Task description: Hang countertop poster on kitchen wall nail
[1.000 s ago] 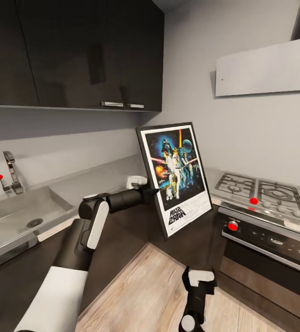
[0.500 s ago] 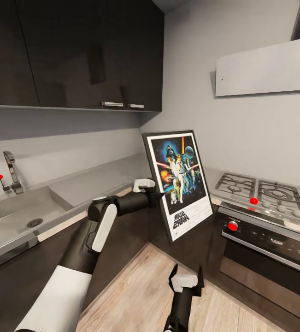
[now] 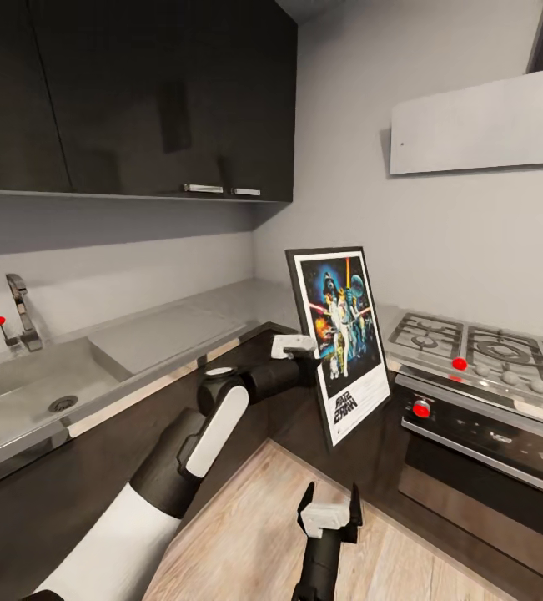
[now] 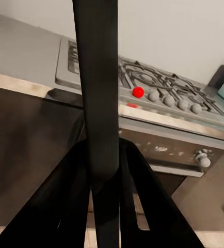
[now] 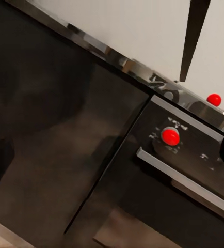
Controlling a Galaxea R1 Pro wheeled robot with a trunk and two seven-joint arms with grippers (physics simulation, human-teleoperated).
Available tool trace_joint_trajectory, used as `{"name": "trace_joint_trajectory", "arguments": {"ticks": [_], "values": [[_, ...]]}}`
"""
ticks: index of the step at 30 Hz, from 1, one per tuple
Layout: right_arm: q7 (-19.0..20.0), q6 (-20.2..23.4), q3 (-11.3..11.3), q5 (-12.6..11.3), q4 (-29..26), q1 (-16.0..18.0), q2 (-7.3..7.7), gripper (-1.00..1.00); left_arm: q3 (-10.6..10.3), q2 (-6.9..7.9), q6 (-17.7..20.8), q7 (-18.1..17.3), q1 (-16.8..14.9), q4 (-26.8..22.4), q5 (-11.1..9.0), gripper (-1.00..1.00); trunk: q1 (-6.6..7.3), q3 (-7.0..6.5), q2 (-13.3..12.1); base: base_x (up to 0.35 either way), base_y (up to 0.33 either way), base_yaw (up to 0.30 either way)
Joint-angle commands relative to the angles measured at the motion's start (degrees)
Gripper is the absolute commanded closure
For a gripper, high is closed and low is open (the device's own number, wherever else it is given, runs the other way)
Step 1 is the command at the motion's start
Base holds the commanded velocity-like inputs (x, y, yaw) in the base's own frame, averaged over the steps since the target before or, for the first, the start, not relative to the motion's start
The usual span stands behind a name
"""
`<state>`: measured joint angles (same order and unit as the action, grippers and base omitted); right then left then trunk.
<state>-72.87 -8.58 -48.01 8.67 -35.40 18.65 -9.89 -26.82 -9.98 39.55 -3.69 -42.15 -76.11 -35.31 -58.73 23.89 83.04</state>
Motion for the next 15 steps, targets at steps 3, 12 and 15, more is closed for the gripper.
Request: {"name": "trace_joint_trajectory", "arguments": {"ticks": [3,12,15], "values": [[-1.2,-0.5,-0.5,-0.1,0.1,0.0,-0.03,-1.00,-0.2,-0.02,0.2,0.3,0.0,-0.2,0.0,1.00,0.00,0.07,0.0,0.000,0.000,0.000],[-2.0,-0.6,-0.8,-0.1,0.1,0.0,-0.04,-1.00,-1.1,-0.02,0.2,7.9,1.1,-1.1,-1.0,1.00,0.00,0.07,0.0,0.000,0.000,0.000],[-2.0,-0.6,-0.8,-0.1,0.1,0.0,-0.02,-1.00,-2.0,-0.02,-0.1,9.3,1.5,-1.3,-3.5,1.00,0.00,0.07,0.0,0.000,0.000,0.000]]}}
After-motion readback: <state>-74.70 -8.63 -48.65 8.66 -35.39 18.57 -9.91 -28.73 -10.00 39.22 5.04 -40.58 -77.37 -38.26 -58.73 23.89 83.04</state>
